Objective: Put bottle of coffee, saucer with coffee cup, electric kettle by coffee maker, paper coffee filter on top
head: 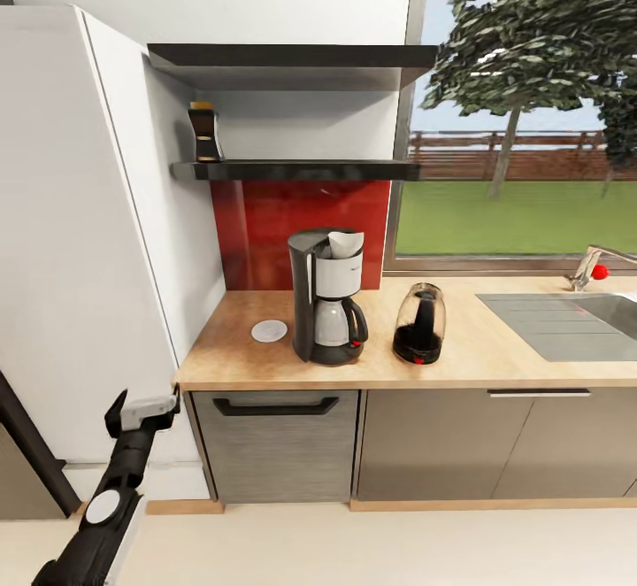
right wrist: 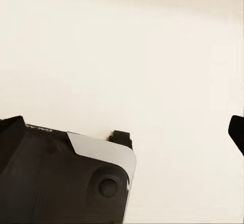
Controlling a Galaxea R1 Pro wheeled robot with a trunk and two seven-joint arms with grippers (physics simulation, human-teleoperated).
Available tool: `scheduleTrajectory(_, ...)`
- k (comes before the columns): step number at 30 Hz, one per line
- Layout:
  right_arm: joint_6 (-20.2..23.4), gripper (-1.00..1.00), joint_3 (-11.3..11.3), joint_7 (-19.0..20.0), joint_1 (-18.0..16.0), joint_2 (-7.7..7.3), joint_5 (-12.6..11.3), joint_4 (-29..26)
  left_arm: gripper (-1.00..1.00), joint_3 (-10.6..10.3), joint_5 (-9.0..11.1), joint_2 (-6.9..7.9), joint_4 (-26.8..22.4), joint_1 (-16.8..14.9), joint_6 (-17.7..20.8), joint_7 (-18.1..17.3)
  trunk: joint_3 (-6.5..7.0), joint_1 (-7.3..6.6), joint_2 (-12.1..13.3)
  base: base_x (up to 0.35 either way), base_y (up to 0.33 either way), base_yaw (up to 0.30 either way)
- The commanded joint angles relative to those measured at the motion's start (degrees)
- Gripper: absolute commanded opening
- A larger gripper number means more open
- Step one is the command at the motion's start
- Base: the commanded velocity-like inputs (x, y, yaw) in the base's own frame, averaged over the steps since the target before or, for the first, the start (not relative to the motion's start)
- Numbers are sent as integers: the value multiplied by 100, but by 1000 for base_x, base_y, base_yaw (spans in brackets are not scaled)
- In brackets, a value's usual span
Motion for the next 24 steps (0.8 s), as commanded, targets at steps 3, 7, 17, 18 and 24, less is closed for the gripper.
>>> scheduleTrajectory(3, 28, 100, -221, -37, 45, 12, -228, -9, 100, -66, -20, 13, -346, -72, 128, 30, -9, 3, -8, 0, 0, 0)
scheduleTrajectory(7, 30, 100, -393, -91, 114, -19, -876, -9, 100, -95, -19, 25, -736, -264, 707, -48, -9, 3, -8, 0, 0, 0)
scheduleTrajectory(17, 36, 100, -418, -320, 325, -26, -2442, -8, 100, -192, -16, 4, -1278, -1179, 2091, -787, -9, 3, -8, 0, 0, 0)
scheduleTrajectory(18, 35, 100, -415, -322, 326, -22, -2454, -8, 100, -227, -15, 2, -1288, -1247, 2186, -803, -9, 3, -8, 0, 0, 0)
scheduleTrajectory(24, 13, 100, -408, -333, 331, -32, -2491, -15, 100, -769, -9, -12, -1316, -1952, 2955, -843, -9, 3, -8, 0, 0, 0)
